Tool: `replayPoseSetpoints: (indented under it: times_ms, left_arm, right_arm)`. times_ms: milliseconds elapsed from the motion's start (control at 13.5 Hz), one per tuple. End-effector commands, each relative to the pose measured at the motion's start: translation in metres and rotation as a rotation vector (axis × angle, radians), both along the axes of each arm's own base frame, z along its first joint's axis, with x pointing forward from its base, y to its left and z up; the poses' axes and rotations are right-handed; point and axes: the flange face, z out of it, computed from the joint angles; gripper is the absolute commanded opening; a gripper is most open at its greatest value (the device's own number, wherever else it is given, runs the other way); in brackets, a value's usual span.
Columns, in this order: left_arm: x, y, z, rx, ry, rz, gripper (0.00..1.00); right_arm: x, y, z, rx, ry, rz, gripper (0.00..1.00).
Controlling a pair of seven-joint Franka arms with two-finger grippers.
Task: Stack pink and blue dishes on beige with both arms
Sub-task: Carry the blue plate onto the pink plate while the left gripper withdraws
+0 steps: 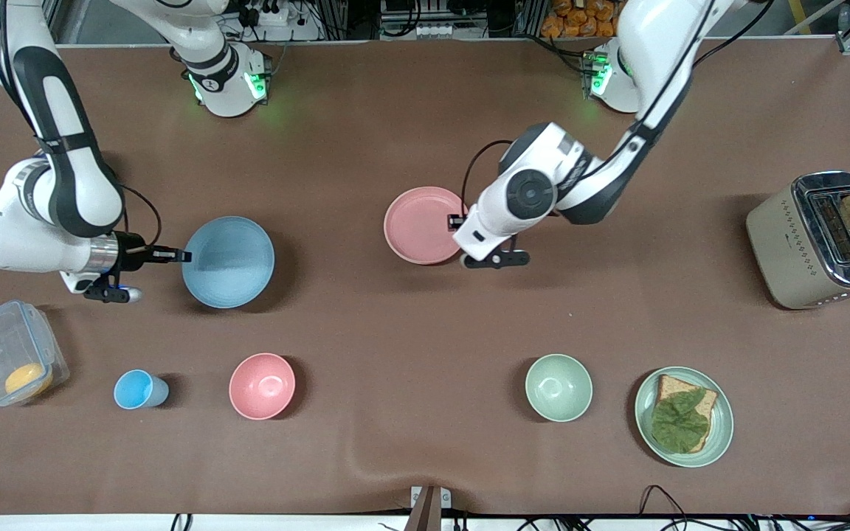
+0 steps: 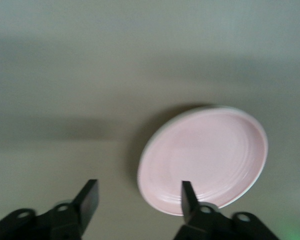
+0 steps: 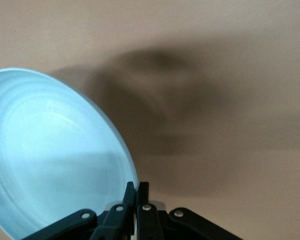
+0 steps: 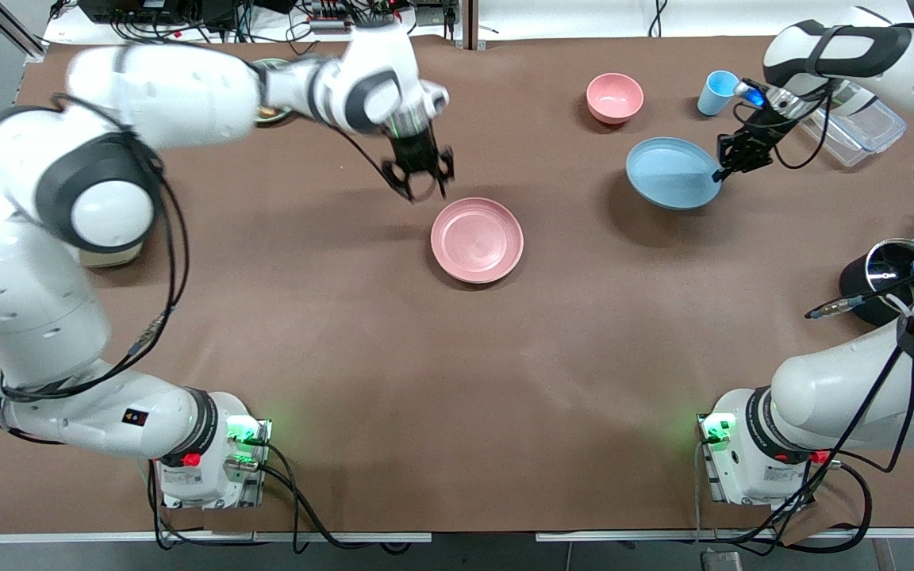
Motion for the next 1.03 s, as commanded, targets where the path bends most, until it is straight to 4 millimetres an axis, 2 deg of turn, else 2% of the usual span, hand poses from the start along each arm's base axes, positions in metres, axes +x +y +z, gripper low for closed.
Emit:
replayPoseSetpoints:
  times_ms: [0, 74, 148, 295, 369, 517, 591, 738, 812, 886, 960]
  left_arm:
    - [0.034, 0.079, 0.111, 0.110, -0.084, 0.062, 1.00]
    - [0.047, 0.111, 0.148, 0.135, -0.105, 0.070, 1.00]
    - [0.056, 0.140, 0.173, 0.137, -0.117, 0.068, 1.00]
    - [0.053, 0.176, 0.220, 0.142, -0.155, 0.023, 1.00]
    - [0.047, 0.190, 0.238, 0.146, -0.174, 0.010, 1.00]
    - [0.036, 0.209, 0.262, 0.166, -0.183, 0.004, 1.00]
    - [0.031, 0.217, 0.273, 0.171, -0.198, 0.005, 1.00]
    - [0.034, 0.239, 0.281, 0.160, -0.200, 0.014, 1.00]
    - [0.030, 0.257, 0.302, 0.155, -0.233, 0.014, 1.00]
    - [0.023, 0.261, 0.312, 0.150, -0.254, -0.039, 1.00]
    - [0.020, 0.275, 0.315, 0.153, -0.245, -0.059, 1.00]
  right_arm:
    - [-0.026, 0.075, 0.019, -0.057, 0.005, -0.084, 0.00]
    - [-0.031, 0.108, 0.023, -0.085, 0.029, -0.118, 0.00]
    - [-0.035, 0.136, 0.025, -0.106, 0.048, -0.139, 0.00]
    - [-0.046, 0.196, 0.024, -0.150, 0.070, -0.175, 0.00]
    - [-0.052, 0.218, 0.022, -0.168, 0.067, -0.200, 0.00]
    - [-0.064, 0.254, 0.021, -0.181, 0.074, -0.225, 0.00]
    - [-0.068, 0.264, 0.021, -0.162, 0.087, -0.242, 0.00]
    - [-0.078, 0.287, 0.029, -0.121, 0.105, -0.251, 0.00]
    - [-0.085, 0.301, 0.031, -0.117, 0.114, -0.259, 0.00]
    - [-0.094, 0.318, 0.033, -0.116, 0.123, -0.266, 0.00]
    - [-0.103, 0.334, 0.034, -0.114, 0.119, -0.266, 0.00]
